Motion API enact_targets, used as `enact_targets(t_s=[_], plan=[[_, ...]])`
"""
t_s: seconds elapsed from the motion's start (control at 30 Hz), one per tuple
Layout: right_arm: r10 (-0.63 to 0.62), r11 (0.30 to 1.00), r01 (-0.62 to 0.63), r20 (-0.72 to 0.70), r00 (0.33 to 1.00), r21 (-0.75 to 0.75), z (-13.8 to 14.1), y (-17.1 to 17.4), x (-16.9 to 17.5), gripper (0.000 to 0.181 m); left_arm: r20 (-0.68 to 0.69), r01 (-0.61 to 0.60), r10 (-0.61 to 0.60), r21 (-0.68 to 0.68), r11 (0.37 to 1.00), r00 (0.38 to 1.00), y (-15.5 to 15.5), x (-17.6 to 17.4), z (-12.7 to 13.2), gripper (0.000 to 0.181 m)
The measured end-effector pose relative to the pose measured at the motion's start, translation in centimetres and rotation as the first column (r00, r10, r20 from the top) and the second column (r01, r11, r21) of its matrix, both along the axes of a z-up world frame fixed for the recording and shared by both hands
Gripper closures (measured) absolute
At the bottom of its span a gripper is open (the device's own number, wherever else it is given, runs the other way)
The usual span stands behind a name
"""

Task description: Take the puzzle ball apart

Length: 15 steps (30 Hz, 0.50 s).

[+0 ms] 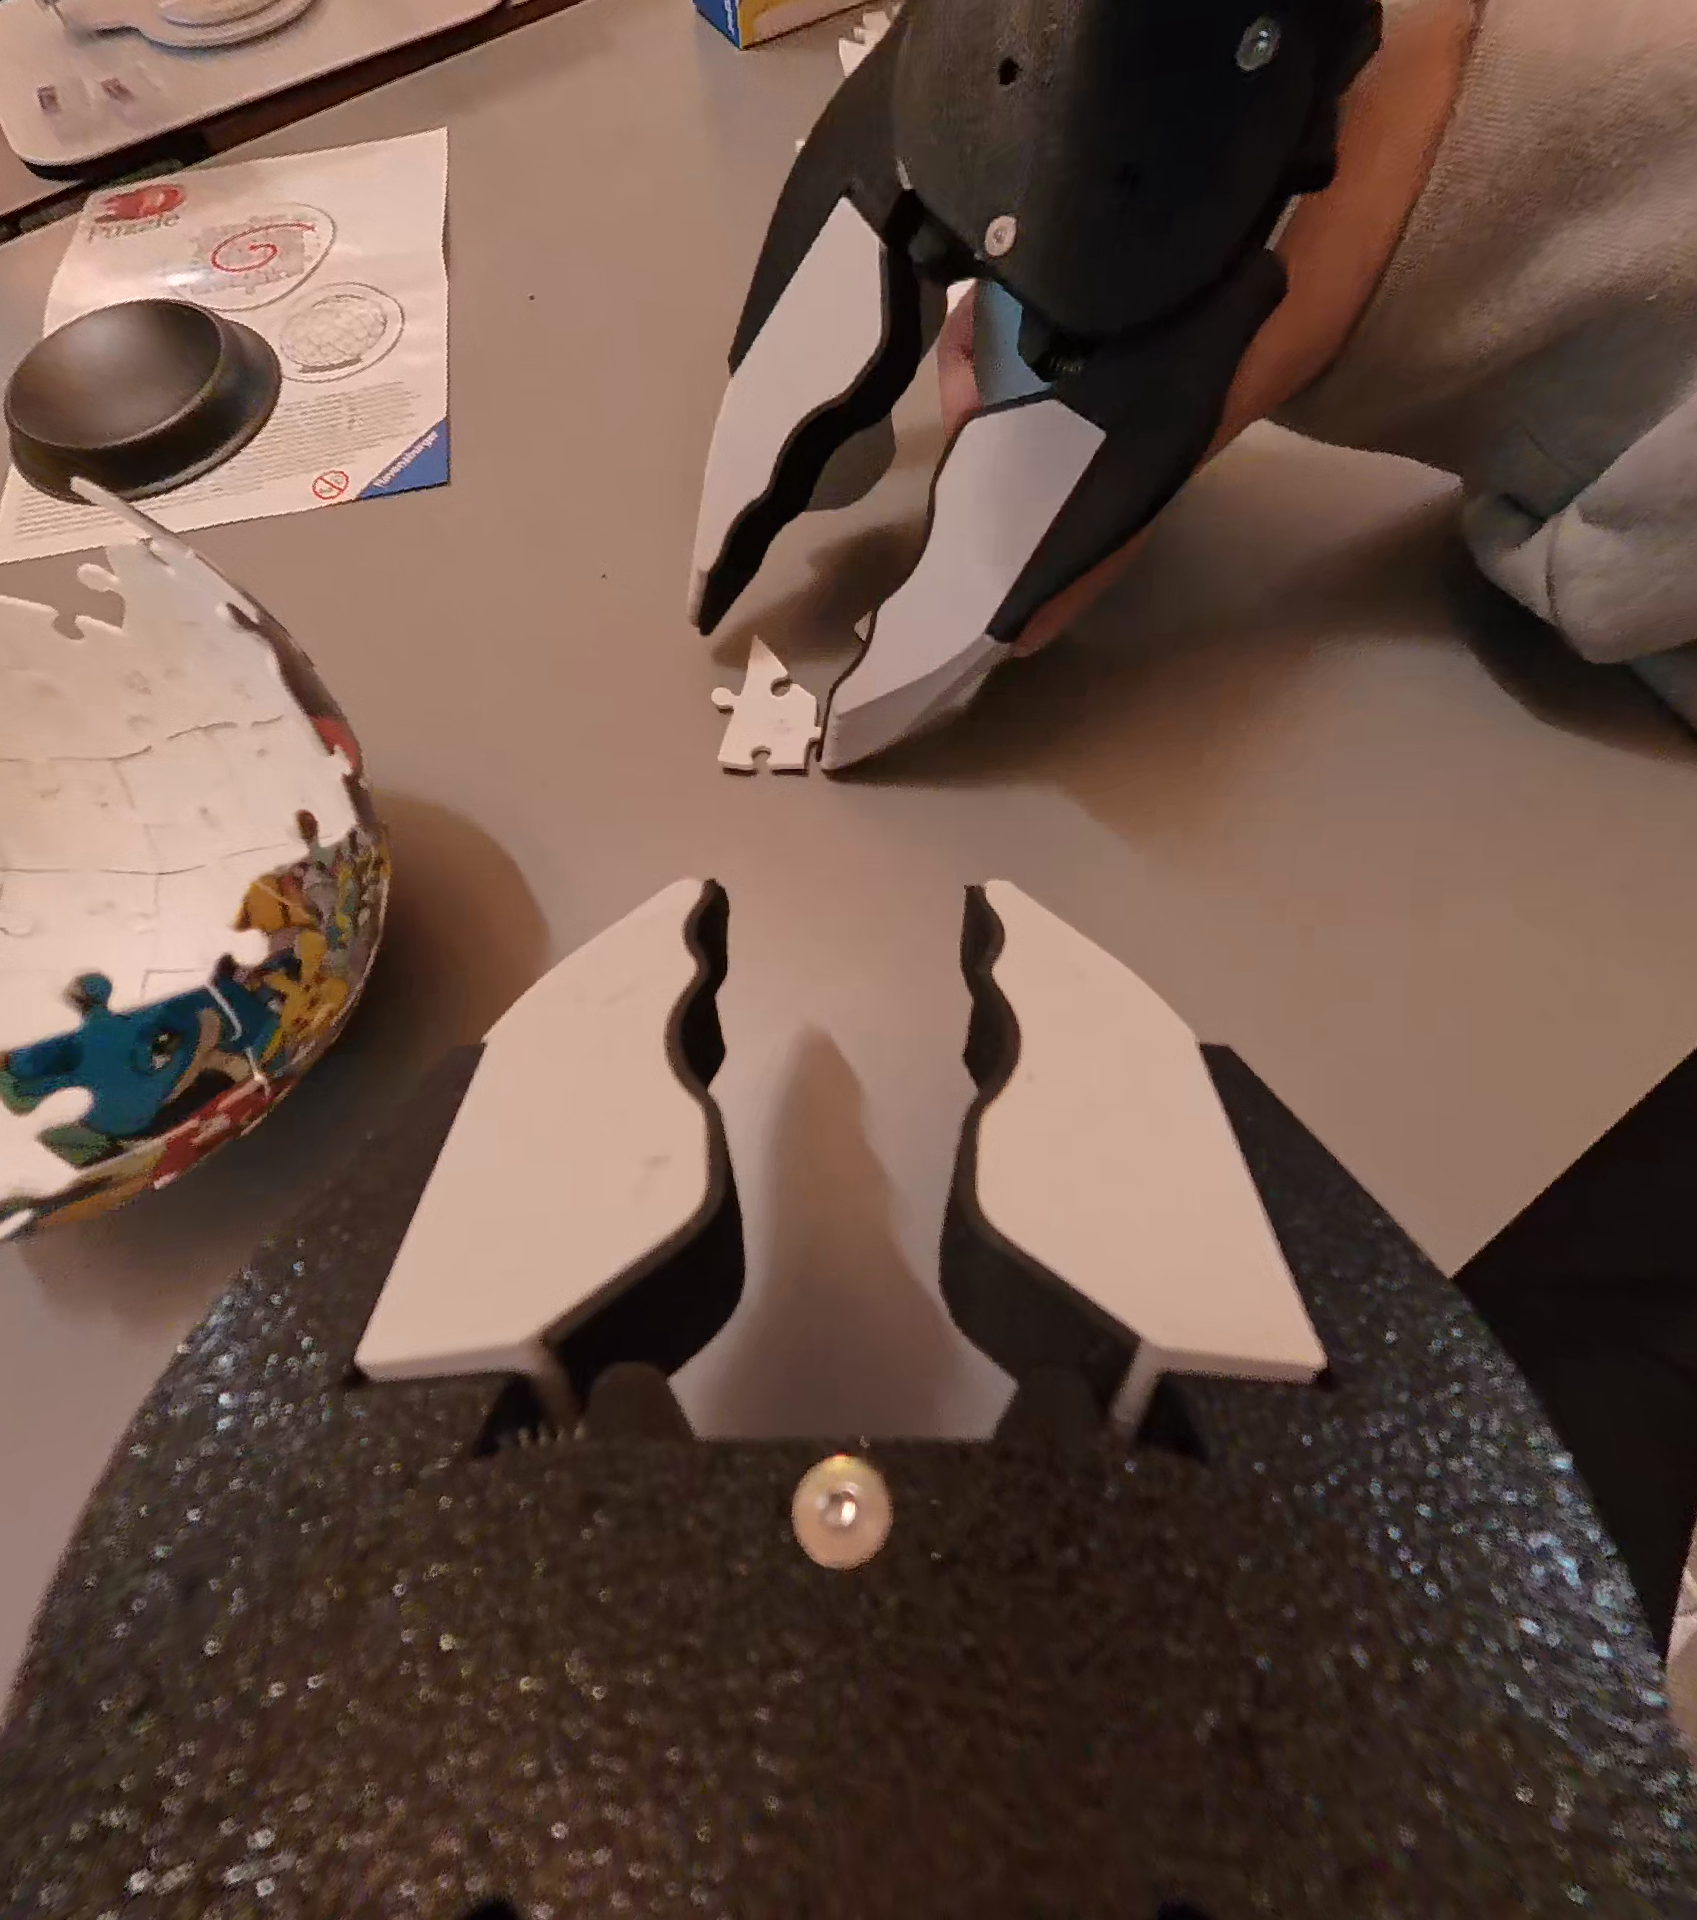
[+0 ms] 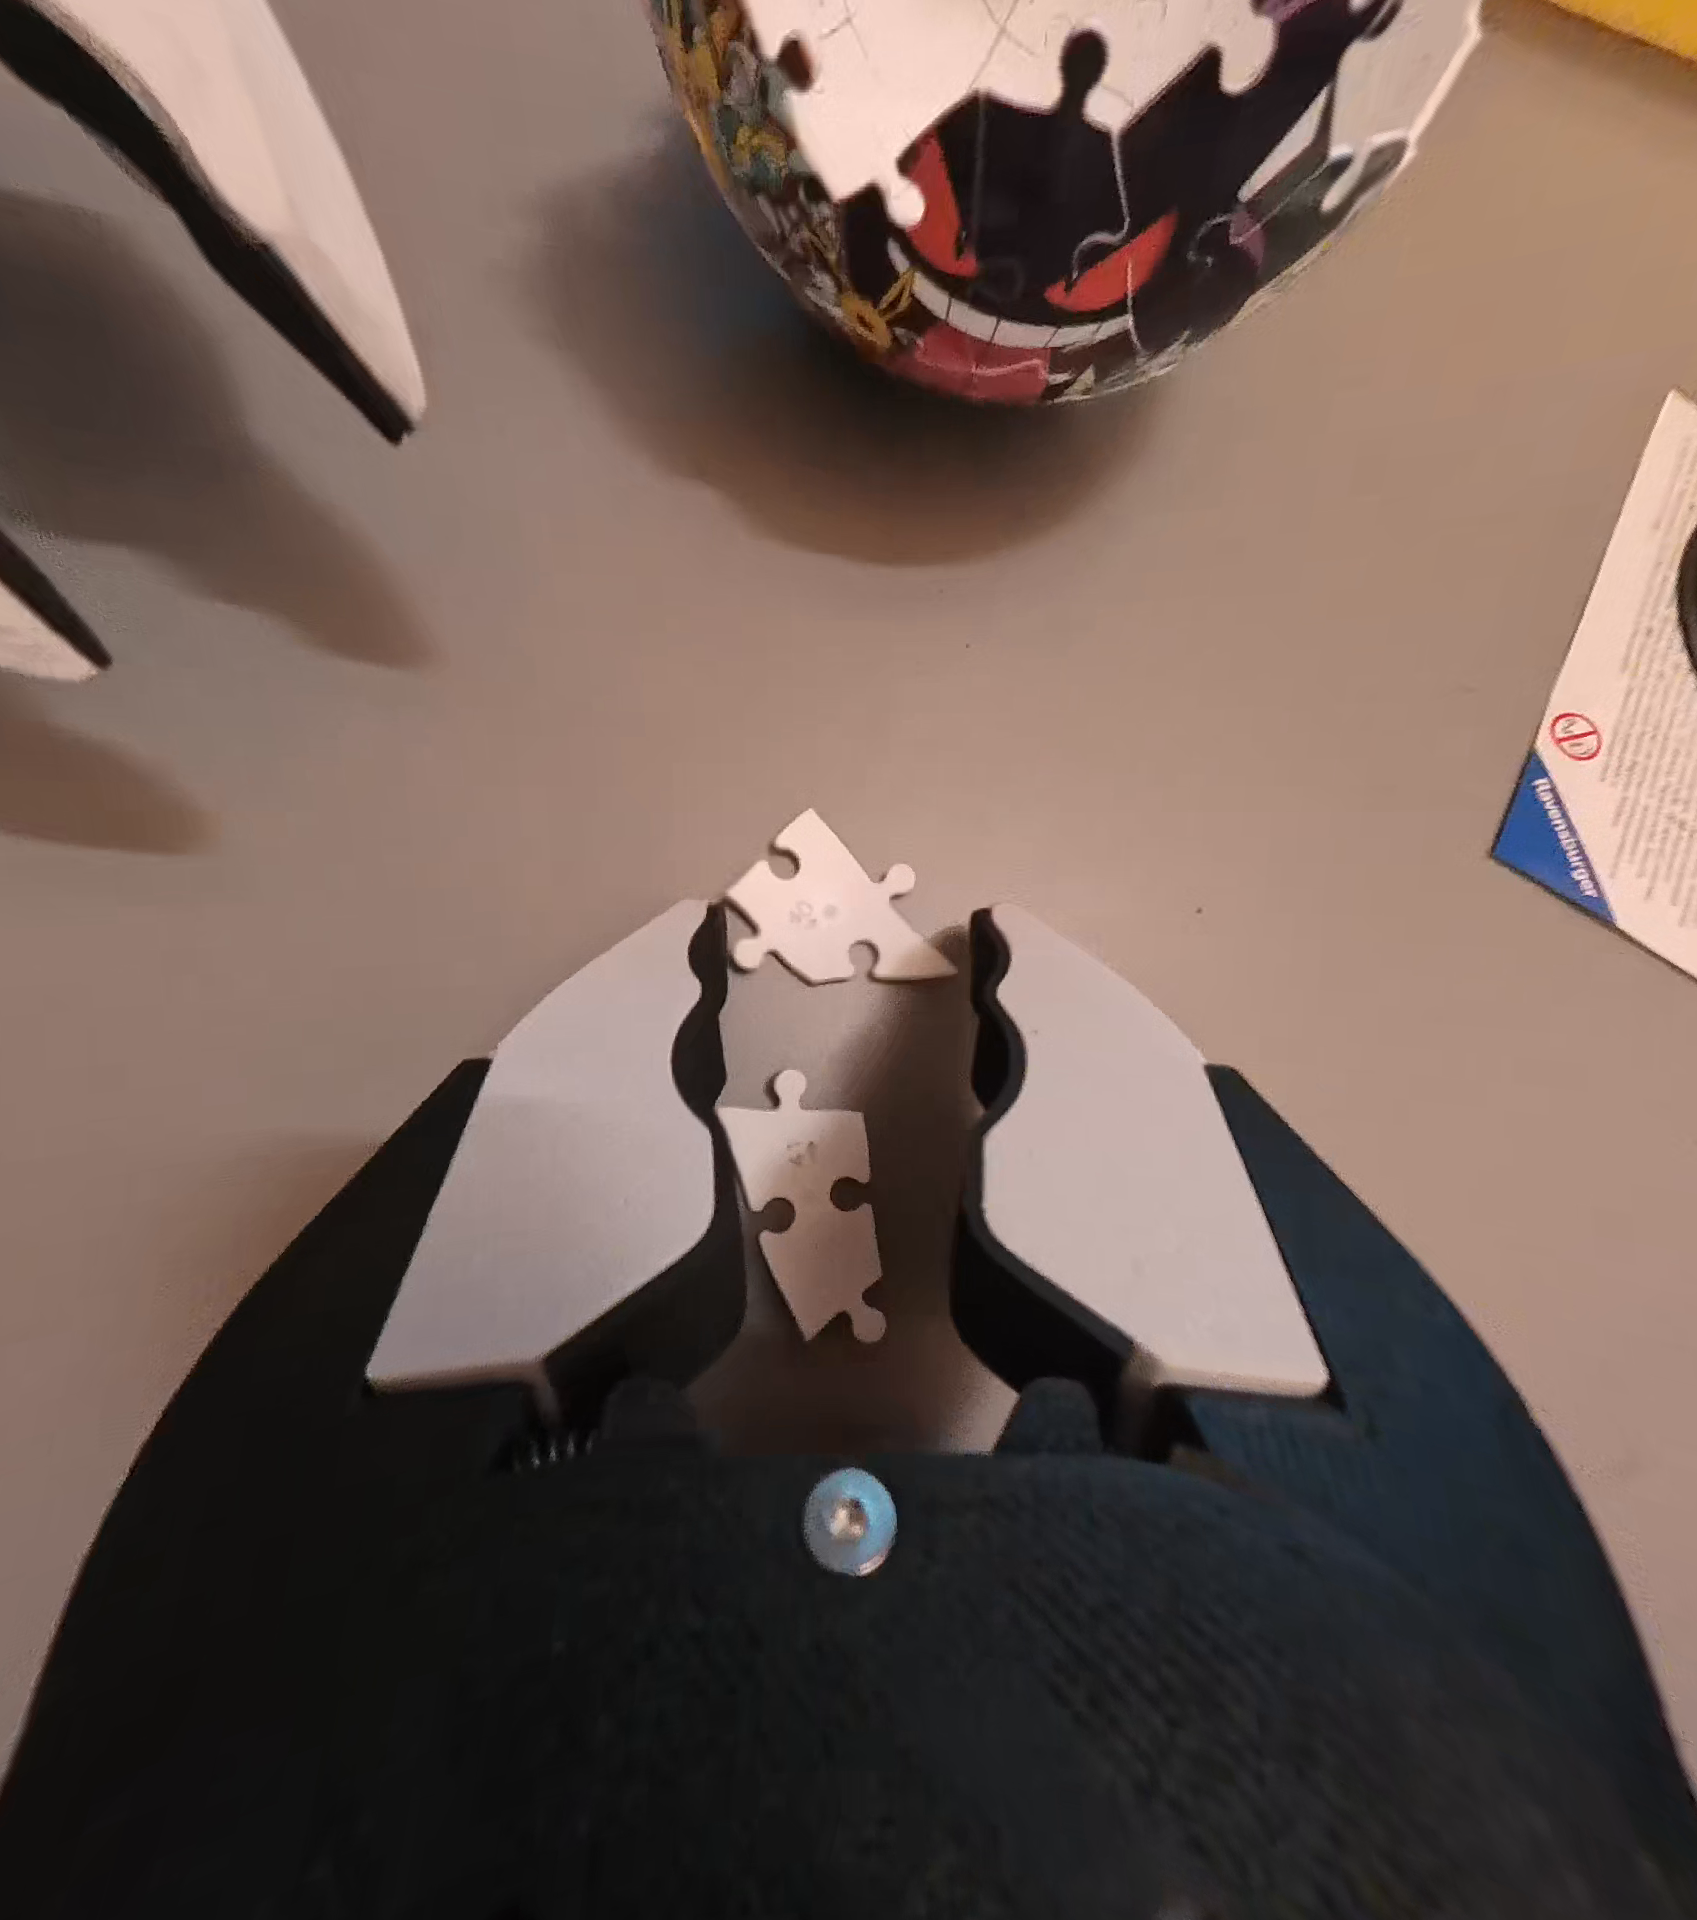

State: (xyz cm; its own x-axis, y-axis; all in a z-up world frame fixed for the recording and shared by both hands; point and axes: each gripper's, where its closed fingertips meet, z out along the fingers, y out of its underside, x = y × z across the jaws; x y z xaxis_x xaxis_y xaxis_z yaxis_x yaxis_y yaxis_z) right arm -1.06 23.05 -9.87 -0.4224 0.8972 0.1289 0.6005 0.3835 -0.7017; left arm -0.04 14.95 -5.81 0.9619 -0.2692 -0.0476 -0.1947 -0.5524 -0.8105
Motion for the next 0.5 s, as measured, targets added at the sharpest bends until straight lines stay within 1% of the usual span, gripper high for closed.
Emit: enact_targets(t_s=[0.03,0.07,0.13,0.2,0.23,0.3,0.43,0.5], plan=[[0.005,1.000,-0.005,0.009,1.000,-0.020,-0.1,-0.2,0.1,0.142,0.001,0.005,-0.005,-0.005,1.000,1.000,0.0,0.1,-0.1,0.138],[0.022,0.998,-0.020,0.027,0.999,-0.054,-0.2,-0.7,0.2,0.155,0.000,0.009,-0.009,-0.009,1.000,1.000,-0.1,0.2,-0.2,0.138],[0.028,0.996,-0.027,0.022,0.999,-0.083,-0.1,-1.1,0.1,0.163,-0.007,0.019,-0.020,-0.016,1.000,1.000,-0.1,0.4,-0.4,0.138],[0.053,0.996,-0.051,0.020,0.998,-0.071,-0.1,-1.4,0.2,0.168,-0.013,0.022,-0.022,-0.017,1.000,1.000,-0.1,0.4,-0.4,0.138],[0.073,0.995,-0.071,0.021,0.997,-0.063,-0.1,-1.5,0.3,0.181,-0.012,0.021,-0.022,-0.014,1.000,1.000,-0.1,0.4,-0.4,0.138],[0.090,0.995,-0.090,0.011,0.996,-0.034,-0.1,-1.5,0.3,0.181,-0.004,0.019,-0.019,-0.009,1.000,1.000,-0.1,0.4,-0.2,0.138],[0.120,0.992,-0.120,0.007,0.993,-0.031,0.0,-1.8,0.5,0.181,0.001,0.009,-0.009,-0.006,1.000,1.000,-0.2,0.2,0.0,0.138],[0.146,0.989,-0.146,-0.031,0.989,-0.014,0.6,-2.0,0.4,0.181,0.002,0.008,-0.008,0.001,1.000,1.000,-0.2,0.2,0.2,0.138]])
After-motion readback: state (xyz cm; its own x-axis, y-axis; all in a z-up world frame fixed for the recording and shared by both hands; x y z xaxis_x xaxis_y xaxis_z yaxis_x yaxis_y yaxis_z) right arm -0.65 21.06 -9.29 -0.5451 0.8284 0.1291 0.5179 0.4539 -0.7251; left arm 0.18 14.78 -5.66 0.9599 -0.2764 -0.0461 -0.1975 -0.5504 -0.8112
